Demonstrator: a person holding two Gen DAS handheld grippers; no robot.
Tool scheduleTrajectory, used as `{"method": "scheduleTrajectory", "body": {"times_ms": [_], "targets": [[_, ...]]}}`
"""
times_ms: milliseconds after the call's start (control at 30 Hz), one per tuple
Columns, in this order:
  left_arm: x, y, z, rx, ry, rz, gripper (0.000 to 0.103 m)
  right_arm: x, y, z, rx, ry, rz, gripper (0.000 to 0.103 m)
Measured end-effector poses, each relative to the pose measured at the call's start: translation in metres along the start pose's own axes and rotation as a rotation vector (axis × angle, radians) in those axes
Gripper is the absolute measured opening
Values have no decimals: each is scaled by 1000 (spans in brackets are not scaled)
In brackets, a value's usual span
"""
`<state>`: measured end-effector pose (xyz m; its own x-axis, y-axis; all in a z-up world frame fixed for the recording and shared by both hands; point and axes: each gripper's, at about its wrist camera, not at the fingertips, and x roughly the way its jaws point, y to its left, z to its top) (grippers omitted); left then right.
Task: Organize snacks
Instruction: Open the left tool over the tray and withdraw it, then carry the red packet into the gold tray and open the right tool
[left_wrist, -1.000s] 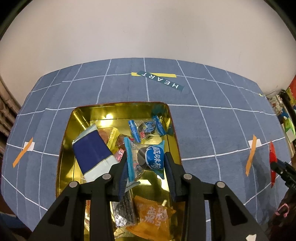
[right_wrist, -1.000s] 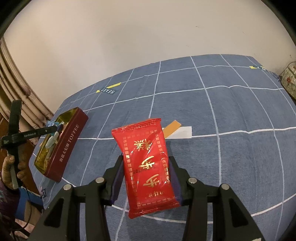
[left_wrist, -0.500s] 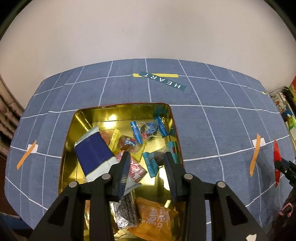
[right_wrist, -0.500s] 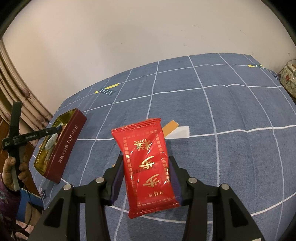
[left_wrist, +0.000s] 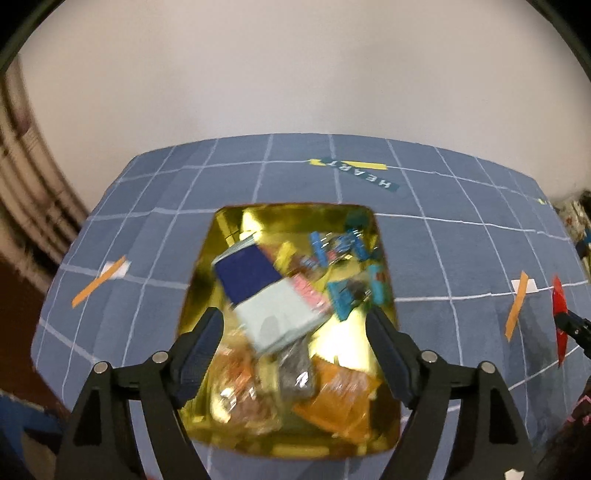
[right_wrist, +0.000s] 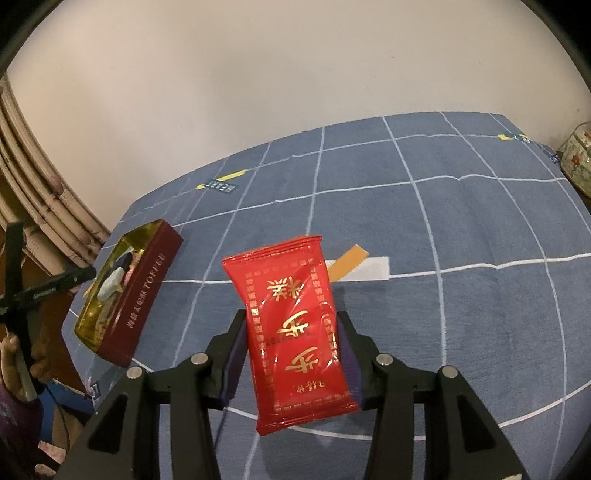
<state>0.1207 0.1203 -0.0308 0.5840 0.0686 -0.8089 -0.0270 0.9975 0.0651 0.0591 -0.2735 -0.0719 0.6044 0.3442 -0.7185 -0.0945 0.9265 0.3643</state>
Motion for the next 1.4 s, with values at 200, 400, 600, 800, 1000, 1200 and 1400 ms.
{"method": "scheduleTrajectory", "body": {"times_ms": [200,400,600,800,1000,1200,1400], "targets": [[-24,32,-23,-64,6,66,82,0,25,3,-22,-2,39,46],[-42,47,-47,-94,28,106,89,4,81,12,-89,7,126,47],[-54,48,-60,-83,15,116,91,29,155,26,-173,51,235,46],[-53,63,-61,-113,-3,126,93,69,223,40,-239,109,278,46],[-48,79,-60,-135,-8,156,93,109,262,54,-248,154,271,46],[-53,83,-58,-132,-29,164,93,140,274,59,-232,186,229,46],[-53,85,-57,-131,-21,155,93,160,273,62,-206,206,188,46]]}}
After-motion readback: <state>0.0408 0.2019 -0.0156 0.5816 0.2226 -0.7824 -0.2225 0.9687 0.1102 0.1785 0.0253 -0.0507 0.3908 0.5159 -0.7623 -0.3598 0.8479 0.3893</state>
